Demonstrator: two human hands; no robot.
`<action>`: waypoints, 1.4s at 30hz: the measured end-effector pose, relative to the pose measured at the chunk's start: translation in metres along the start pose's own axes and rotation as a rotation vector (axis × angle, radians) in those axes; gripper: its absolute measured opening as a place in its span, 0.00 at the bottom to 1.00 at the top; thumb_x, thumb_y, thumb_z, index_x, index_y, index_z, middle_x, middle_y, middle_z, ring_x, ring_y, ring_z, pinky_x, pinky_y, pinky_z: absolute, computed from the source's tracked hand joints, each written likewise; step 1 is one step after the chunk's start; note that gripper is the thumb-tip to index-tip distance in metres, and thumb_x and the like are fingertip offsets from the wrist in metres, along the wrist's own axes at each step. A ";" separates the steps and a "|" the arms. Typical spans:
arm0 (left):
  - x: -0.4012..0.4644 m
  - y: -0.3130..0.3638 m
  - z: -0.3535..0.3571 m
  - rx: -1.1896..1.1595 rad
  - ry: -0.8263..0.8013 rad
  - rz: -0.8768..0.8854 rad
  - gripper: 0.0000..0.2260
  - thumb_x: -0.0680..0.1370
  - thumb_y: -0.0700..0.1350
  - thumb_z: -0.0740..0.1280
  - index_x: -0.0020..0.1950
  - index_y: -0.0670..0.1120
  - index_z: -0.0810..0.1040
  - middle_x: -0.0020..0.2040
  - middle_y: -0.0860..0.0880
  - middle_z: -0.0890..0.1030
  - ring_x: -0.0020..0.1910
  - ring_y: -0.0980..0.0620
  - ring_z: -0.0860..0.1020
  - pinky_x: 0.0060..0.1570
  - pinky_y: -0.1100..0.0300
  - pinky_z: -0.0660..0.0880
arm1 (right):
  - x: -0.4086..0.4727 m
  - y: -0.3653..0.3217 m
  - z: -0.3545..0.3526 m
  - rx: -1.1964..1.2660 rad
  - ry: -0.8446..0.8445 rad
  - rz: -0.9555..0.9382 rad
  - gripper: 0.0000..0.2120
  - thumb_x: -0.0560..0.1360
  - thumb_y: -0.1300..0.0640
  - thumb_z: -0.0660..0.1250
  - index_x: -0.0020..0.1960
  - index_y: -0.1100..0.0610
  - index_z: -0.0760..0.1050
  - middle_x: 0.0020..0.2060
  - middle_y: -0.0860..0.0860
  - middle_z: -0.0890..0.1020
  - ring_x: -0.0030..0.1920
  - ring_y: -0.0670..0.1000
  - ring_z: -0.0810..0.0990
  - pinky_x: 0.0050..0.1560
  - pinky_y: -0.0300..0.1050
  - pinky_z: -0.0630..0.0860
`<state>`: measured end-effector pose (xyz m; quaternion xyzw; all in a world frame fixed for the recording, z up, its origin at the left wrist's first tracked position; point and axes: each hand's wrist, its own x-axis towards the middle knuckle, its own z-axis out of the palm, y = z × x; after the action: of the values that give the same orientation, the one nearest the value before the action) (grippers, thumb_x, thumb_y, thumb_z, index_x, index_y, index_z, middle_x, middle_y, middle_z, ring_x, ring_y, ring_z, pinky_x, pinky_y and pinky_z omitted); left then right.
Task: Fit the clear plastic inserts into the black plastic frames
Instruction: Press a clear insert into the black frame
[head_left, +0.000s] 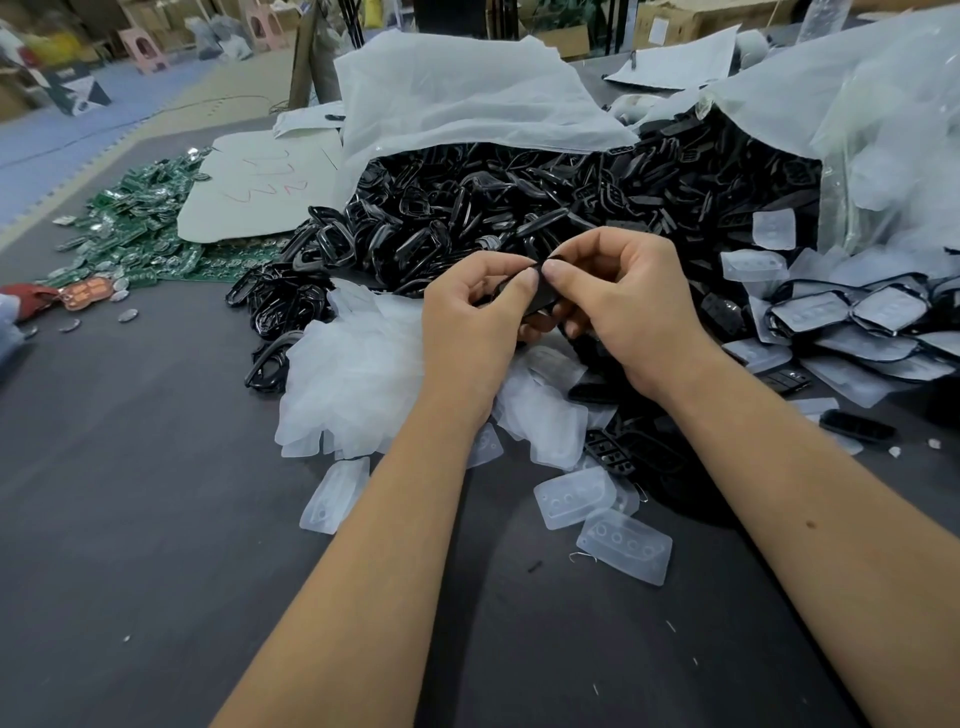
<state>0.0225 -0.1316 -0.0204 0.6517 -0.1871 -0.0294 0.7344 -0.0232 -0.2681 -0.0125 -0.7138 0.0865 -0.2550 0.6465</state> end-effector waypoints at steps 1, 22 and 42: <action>0.000 0.000 0.000 0.003 0.000 0.004 0.03 0.79 0.38 0.71 0.48 0.44 0.85 0.41 0.42 0.86 0.39 0.44 0.86 0.37 0.56 0.82 | 0.000 0.000 0.000 0.000 -0.006 -0.009 0.03 0.77 0.64 0.74 0.45 0.60 0.81 0.34 0.57 0.84 0.30 0.53 0.81 0.28 0.41 0.76; 0.003 -0.001 -0.002 -0.020 -0.014 -0.022 0.01 0.76 0.40 0.72 0.46 0.45 0.83 0.40 0.39 0.84 0.31 0.48 0.78 0.32 0.57 0.73 | -0.004 -0.004 0.001 0.011 -0.032 -0.018 0.00 0.77 0.68 0.71 0.47 0.65 0.80 0.35 0.59 0.83 0.30 0.50 0.79 0.29 0.42 0.75; 0.000 0.004 -0.001 -0.072 0.015 -0.035 0.08 0.79 0.33 0.70 0.42 0.43 0.80 0.37 0.44 0.84 0.37 0.52 0.81 0.30 0.65 0.73 | -0.004 -0.001 -0.003 0.012 -0.097 -0.093 0.03 0.79 0.66 0.71 0.48 0.63 0.84 0.33 0.54 0.84 0.31 0.47 0.81 0.29 0.40 0.77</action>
<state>0.0220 -0.1303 -0.0170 0.6281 -0.1691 -0.0442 0.7583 -0.0279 -0.2686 -0.0119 -0.7247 0.0204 -0.2502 0.6417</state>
